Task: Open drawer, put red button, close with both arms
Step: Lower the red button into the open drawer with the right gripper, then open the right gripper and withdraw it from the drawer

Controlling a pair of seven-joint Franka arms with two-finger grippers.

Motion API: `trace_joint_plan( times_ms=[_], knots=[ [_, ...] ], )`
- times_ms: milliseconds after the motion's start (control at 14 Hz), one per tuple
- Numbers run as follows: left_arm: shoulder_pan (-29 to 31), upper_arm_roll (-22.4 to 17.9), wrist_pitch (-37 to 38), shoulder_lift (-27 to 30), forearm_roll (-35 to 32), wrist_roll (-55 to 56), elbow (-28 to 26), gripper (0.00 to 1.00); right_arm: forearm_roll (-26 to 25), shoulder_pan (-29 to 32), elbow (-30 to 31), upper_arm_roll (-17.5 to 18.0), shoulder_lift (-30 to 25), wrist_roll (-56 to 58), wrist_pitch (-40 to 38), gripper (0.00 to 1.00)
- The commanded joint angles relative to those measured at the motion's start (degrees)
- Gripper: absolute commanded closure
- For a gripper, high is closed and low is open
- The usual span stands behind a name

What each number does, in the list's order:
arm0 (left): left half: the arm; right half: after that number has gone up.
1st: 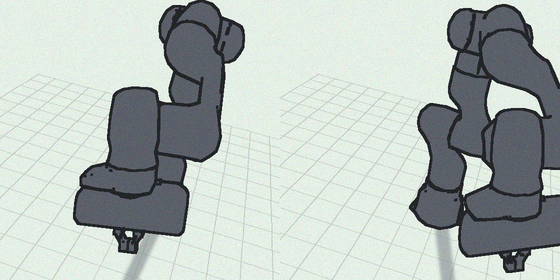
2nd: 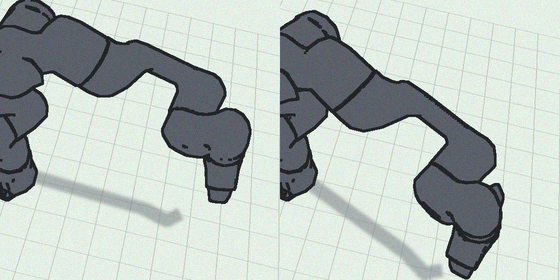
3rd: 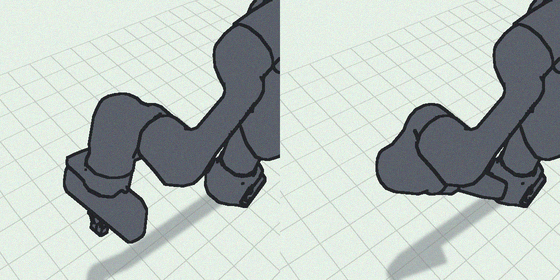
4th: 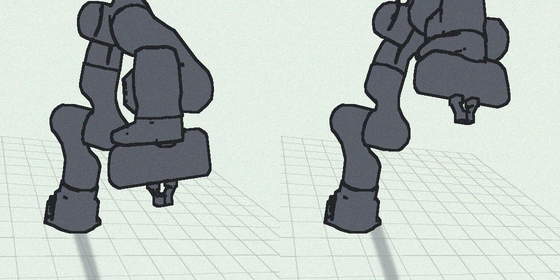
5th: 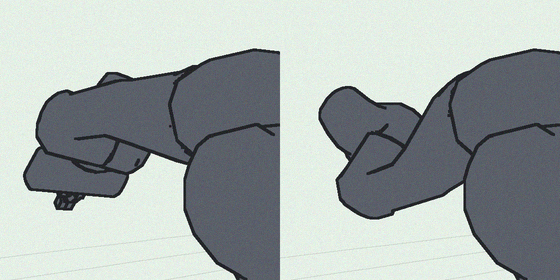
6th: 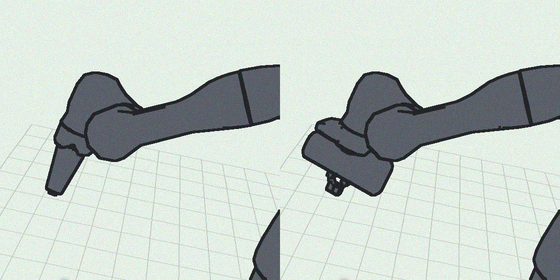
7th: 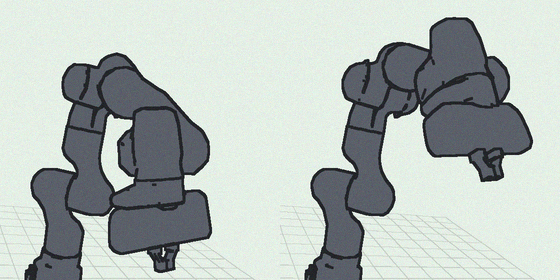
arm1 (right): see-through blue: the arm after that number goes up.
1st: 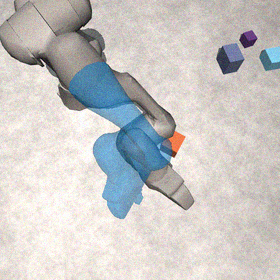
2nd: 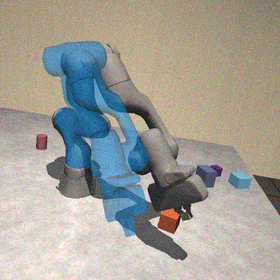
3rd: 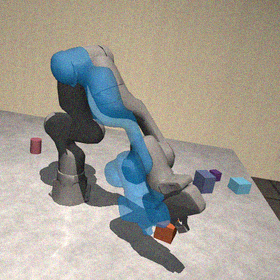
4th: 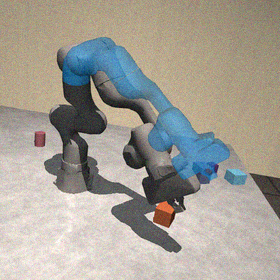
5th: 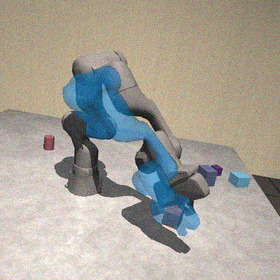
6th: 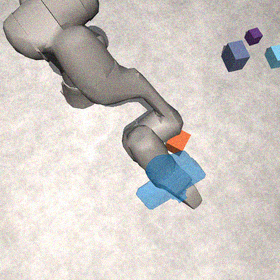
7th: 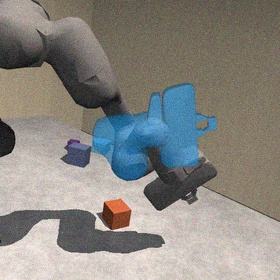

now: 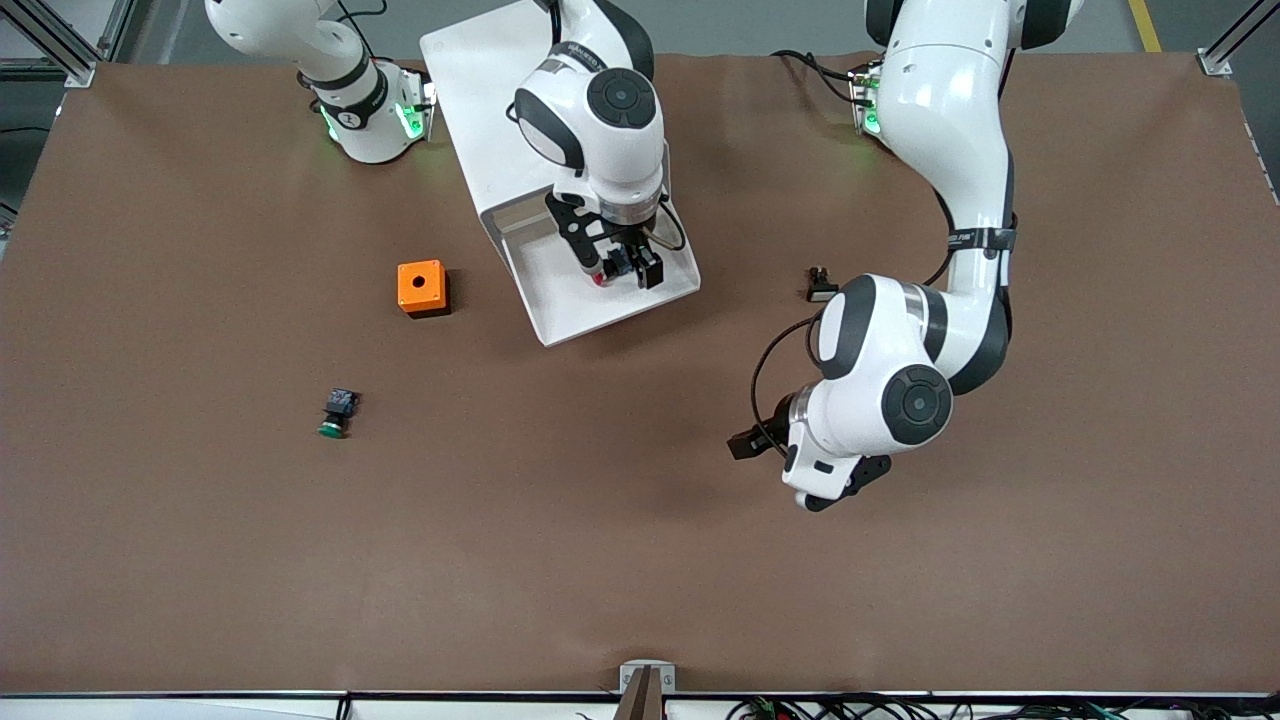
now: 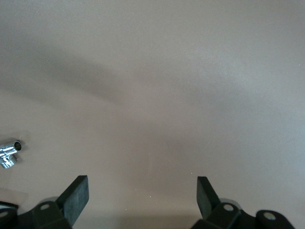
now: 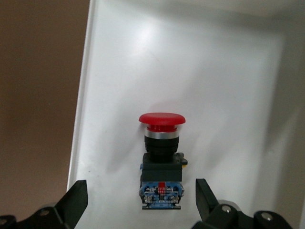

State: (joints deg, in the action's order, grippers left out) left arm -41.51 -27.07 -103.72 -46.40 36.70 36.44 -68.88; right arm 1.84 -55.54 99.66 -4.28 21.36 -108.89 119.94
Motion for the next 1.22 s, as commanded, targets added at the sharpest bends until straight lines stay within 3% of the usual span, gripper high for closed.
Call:
trace_joint_plan(
  times_ms=[0, 215, 573, 1147],
  knots=[
    [-0.93, -0.26, -0.34, 0.7, -1.02, -0.75, -0.64, 0.0, -0.52, 2.35, -6.39, -0.46, 0.87, 7.18, -6.8, 0.0],
    [-1.29, -0.26, -0.61, 0.87, -1.02, -0.31, -0.64, 0.0, -0.52, 7.01, -9.83, -0.46, 0.26, 19.54, -14.44, 0.0],
    [-2.34, -0.09, -1.04, 0.87, -1.02, -0.31, -0.81, 0.0, -0.69, 18.77, -9.75, -0.64, -4.48, 46.34, -24.03, 0.0],
    [-8.13, -0.53, -1.92, 0.87, -2.68, 0.65, -0.81, 0.0, -0.96, 42.16, -9.31, -0.64, -12.48, 85.29, -30.54, 0.0]
  ],
)
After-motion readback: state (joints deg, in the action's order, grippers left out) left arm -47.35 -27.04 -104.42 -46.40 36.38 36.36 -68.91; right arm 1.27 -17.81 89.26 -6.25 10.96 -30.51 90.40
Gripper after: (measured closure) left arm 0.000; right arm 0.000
